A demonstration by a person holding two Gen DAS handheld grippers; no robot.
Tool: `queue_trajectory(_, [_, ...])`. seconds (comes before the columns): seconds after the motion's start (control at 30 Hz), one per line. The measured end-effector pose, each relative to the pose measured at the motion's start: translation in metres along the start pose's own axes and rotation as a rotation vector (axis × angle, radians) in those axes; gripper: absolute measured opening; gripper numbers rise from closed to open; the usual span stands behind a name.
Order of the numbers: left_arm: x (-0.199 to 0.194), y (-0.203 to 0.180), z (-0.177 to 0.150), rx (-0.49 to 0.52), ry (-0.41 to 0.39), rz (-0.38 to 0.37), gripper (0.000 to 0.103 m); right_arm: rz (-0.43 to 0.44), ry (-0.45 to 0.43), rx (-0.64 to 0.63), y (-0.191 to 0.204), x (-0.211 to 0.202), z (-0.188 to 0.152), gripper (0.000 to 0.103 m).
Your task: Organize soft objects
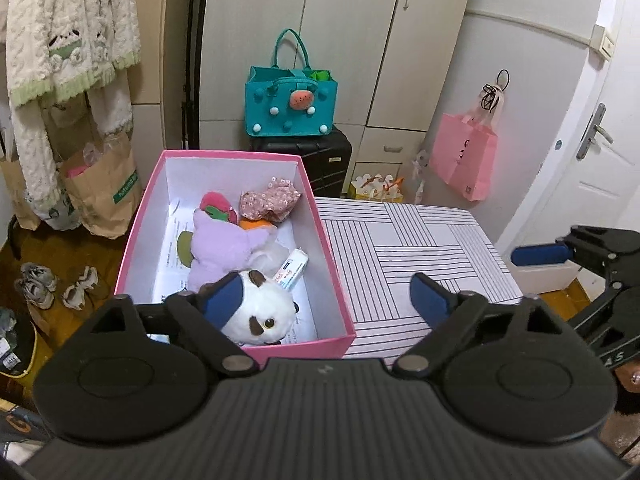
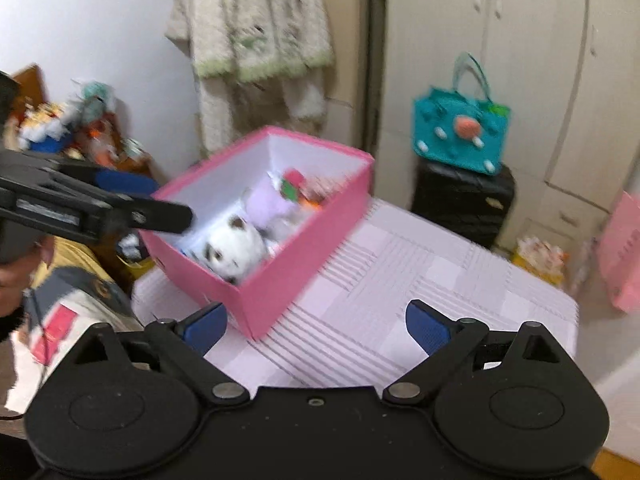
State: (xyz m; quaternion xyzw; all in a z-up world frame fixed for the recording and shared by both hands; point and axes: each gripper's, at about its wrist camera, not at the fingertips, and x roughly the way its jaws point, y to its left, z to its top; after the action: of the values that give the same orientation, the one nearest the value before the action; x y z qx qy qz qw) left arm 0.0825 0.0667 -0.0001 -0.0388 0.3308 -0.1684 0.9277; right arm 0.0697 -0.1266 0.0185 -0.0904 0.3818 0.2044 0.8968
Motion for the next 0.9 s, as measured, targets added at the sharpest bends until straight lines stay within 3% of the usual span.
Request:
queue_trajectory(0.1, [-0.004,-0.007,-0.002,0.001,-0.001,0.023,0.103,-0.027,-0.002,0.01,-0.005,-0.007,-0.006,0.098])
queue_trajectory(0.3, [-0.003,-0.014,-0.002,-0.063,0.093,0.037,0.103,0.027,-0.024,0.175,-0.026,-0.025,-0.03,0.098])
queue_trajectory(0.4, [-0.006,-0.019,-0.007,-0.079,0.096,0.034,0.103,0.01,-0.025,0.226,-0.03,-0.03,-0.036,0.098])
queue_trajectory(0.6, [-0.006,-0.039,-0.012,-0.016,0.098,0.115,0.103,-0.076,0.003,0.205,-0.025,-0.029,-0.039,0.098])
queue_trajectory(0.77, [-0.009,-0.042,-0.021,-0.069,0.077,0.136,0.103,-0.093,-0.007,0.214,-0.028,-0.037,-0.046,0.098])
queue_trajectory(0.9, [-0.008,-0.047,-0.027,-0.055,0.078,0.191,0.103,-0.121,-0.033,0.222,-0.025,-0.047,-0.051,0.098])
